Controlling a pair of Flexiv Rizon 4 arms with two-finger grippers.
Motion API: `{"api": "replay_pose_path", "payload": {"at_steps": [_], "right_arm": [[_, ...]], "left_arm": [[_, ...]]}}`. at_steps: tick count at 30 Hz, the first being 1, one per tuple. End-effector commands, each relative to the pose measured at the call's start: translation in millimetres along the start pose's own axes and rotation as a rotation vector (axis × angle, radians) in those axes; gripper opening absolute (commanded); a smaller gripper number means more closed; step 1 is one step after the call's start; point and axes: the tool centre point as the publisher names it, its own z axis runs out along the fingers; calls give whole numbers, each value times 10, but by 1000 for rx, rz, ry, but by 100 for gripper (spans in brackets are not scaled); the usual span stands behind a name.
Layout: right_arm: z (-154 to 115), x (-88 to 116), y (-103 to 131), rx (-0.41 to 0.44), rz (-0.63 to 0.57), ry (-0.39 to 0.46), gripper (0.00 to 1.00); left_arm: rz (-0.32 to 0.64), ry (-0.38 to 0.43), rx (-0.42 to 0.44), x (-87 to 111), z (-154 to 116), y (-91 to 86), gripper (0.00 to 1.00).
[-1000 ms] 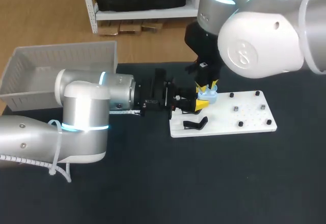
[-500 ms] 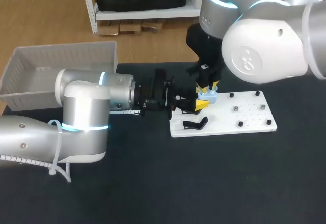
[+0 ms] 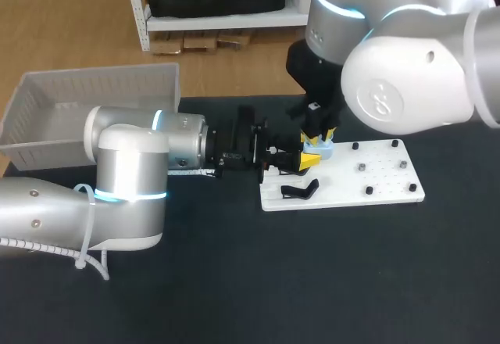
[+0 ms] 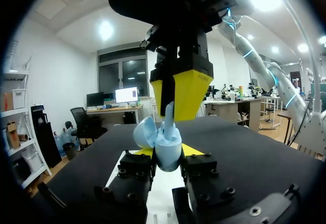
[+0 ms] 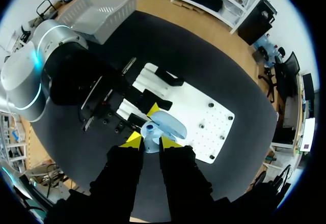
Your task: Pick up each earbud case from the left stands, insert the matching earbuds, close the lid, and place the case in the box.
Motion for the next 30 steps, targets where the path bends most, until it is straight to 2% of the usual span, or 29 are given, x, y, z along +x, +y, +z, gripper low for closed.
{"api": "replay_pose_path", "payload": {"at_steps": [1,30], "right_arm": [[7,14,6,5,3,-4,0],[30,-33,-3,6,9,-12,0]], "left_arm": [[3,-3,-5,9,2,-9,0],[3,-3,-5,9,2,-9,0]]}}
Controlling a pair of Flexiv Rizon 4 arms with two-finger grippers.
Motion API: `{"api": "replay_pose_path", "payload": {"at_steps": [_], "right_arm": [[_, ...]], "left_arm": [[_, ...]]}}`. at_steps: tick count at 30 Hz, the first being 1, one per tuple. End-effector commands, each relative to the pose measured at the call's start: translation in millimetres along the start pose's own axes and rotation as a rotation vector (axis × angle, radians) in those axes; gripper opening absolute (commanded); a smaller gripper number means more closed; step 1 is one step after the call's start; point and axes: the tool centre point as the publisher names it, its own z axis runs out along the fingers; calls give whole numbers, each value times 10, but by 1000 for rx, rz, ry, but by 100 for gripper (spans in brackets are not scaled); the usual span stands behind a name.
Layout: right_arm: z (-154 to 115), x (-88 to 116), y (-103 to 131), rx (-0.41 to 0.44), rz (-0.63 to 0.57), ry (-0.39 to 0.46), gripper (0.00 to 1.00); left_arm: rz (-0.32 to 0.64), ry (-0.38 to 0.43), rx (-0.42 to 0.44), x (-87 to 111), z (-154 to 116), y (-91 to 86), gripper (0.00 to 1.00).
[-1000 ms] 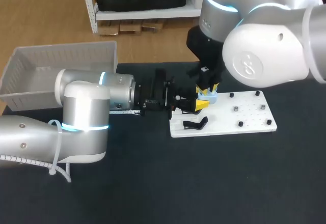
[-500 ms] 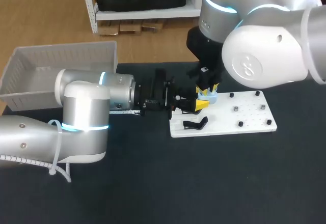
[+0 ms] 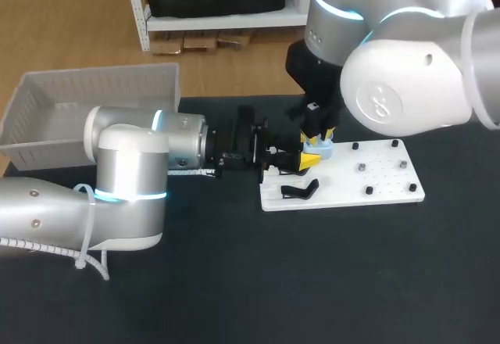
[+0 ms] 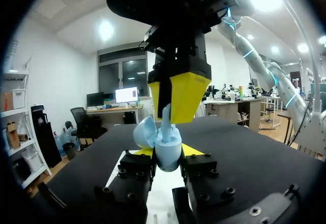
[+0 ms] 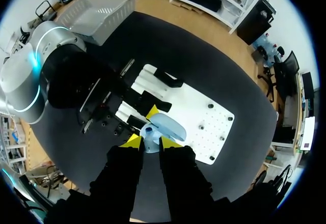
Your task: Pick up each earbud case from the left stands, insert the matching earbuds, close the lid, and place the case in the box.
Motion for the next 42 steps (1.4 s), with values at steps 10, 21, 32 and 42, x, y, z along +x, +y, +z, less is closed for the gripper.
{"api": "replay_pose_path", "payload": {"at_steps": [10,21,32,42], "right_arm": [[28,-24,-6,0,1,-4,0],[41,-50,-13,1,-5,-5,0],[62,-51,-12,12,-23,5,0],[75,-47,-2,13,-32,10,0]], "left_arm": [[3,-3,-5,8,4,-10,0],[3,-3,-5,8,4,-10,0],[3,-3,-5,8,4,-10,0],[3,-3,-5,8,4,-10,0]]}}
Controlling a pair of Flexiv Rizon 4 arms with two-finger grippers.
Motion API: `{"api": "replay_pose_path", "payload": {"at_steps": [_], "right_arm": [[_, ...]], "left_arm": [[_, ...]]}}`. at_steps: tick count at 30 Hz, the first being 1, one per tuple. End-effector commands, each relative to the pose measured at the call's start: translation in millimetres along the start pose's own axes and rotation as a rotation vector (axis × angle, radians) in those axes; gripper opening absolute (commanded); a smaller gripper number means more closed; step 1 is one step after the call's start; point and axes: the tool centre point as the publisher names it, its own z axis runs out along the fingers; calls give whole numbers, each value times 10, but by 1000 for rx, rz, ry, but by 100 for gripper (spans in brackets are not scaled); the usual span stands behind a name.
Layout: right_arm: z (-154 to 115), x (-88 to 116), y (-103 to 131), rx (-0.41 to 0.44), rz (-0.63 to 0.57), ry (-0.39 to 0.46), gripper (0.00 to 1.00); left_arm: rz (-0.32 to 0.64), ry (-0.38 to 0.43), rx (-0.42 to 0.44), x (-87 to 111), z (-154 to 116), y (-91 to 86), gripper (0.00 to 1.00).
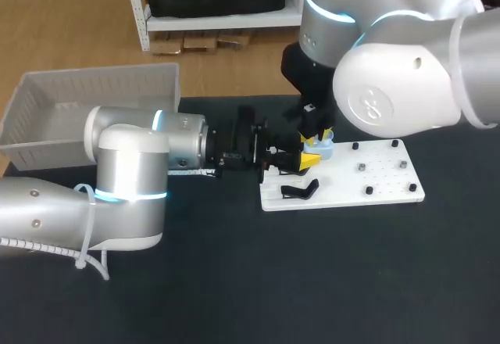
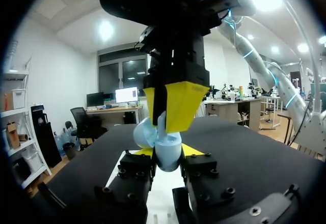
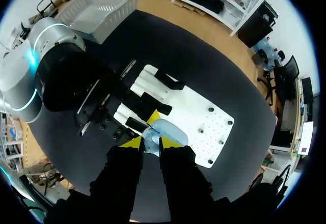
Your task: Pick up each earbud case from the left stands, insert the matching earbuds, close the lid, and place the case in the box.
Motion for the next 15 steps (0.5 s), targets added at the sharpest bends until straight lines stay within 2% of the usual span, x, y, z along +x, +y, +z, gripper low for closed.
{"api": "replay_pose_path", "payload": {"at_steps": [1,2,4,5,6,7,8,9,15], "right_arm": [[10,-4,0,-3,-1,4,0],[10,-4,2,-4,-1,4,9],[7,-10,6,-9,0,5,39],[3,-12,8,-12,1,4,47],[0,-14,10,-15,2,3,70],[-3,-14,12,-19,3,2,86],[-6,-13,14,-21,3,-2,96],[-10,-10,17,-23,4,-4,100],[-81,20,21,-46,18,-39,100]], "left_arm": [[3,-4,-5,8,0,-12,0],[3,-4,-5,8,0,-12,0],[3,-4,-5,8,0,-12,0],[3,-4,-5,8,0,-12,0],[3,-4,-5,8,0,-12,0],[3,-4,-5,8,0,-12,0],[3,-4,-5,8,0,-12,0],[3,-4,-5,8,0,-12,0],[3,-4,-5,8,0,-12,0]]}}
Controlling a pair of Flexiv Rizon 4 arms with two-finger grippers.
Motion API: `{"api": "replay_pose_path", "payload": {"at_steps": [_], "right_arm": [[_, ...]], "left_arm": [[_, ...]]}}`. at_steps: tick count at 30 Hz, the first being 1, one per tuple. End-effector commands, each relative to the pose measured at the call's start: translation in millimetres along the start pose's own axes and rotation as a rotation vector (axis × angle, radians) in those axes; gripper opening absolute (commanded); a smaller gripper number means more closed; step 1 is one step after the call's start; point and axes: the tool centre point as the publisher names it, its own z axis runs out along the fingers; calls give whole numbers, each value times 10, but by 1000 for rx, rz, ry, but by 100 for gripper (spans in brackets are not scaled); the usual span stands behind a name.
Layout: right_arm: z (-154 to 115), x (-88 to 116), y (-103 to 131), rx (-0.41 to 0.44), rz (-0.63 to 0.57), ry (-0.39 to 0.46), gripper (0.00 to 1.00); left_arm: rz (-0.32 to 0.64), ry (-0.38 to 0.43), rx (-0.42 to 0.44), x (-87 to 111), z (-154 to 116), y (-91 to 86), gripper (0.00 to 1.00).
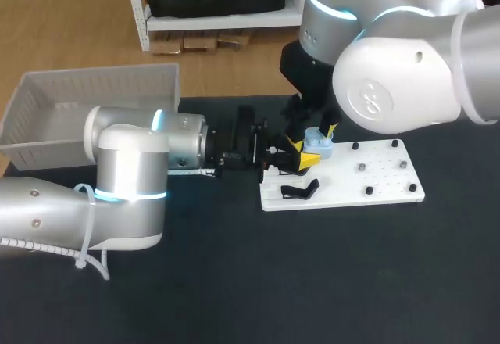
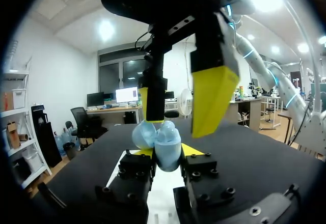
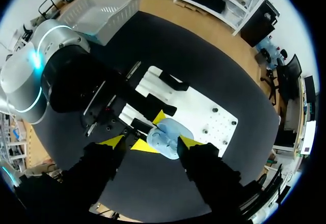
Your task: Pick up each earbud case from the left stands, insert the matching earbuds, close the lid, and place the case in the box.
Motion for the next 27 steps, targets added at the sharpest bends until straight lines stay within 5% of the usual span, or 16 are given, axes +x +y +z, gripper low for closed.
{"api": "replay_pose_path", "payload": {"at_steps": [1,13,20,27], "right_arm": [[-84,42,-39,-16,10,-38,100],[-257,-315,-522,-25,256,-122,100],[-91,-402,-778,25,309,-57,100],[61,-263,-805,25,300,6,100]], "left_arm": [[4,-4,-2,4,5,-23,0],[4,-4,-2,4,5,-23,0],[4,-4,-2,4,5,-23,0],[4,-4,-2,4,5,-23,0]]}}
